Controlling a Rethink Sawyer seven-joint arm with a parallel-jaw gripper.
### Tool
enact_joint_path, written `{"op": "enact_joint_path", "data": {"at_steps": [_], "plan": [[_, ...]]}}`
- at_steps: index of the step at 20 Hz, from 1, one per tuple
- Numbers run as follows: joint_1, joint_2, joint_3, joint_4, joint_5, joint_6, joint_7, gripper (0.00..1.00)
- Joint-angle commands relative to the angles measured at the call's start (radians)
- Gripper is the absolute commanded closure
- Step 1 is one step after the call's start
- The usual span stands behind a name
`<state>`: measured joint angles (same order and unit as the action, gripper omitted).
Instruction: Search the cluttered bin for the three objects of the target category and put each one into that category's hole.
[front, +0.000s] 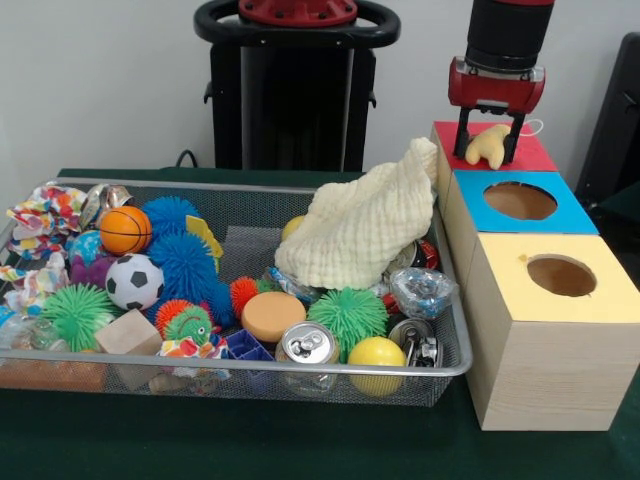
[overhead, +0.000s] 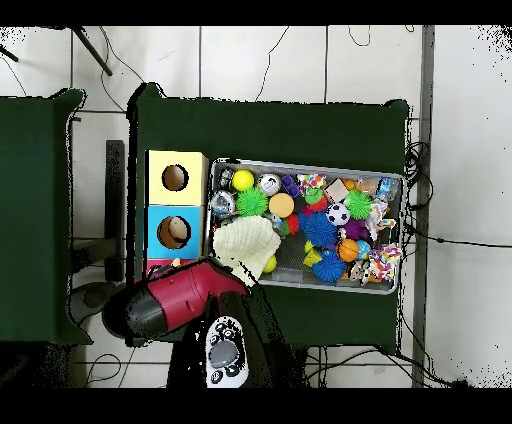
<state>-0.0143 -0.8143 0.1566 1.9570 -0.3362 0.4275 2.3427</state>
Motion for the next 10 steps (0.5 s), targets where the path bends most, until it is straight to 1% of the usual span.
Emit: {"op": "enact_joint_path", "data": {"at_steps": [1, 10], "plan": [[-0.063, 0.048, 0.017, 0.018, -0.100, -0.022, -0.071, 0.00], [-0.063, 0.059, 0.020, 0.004, -0.108, -0.008, -0.071, 0.00]]}}
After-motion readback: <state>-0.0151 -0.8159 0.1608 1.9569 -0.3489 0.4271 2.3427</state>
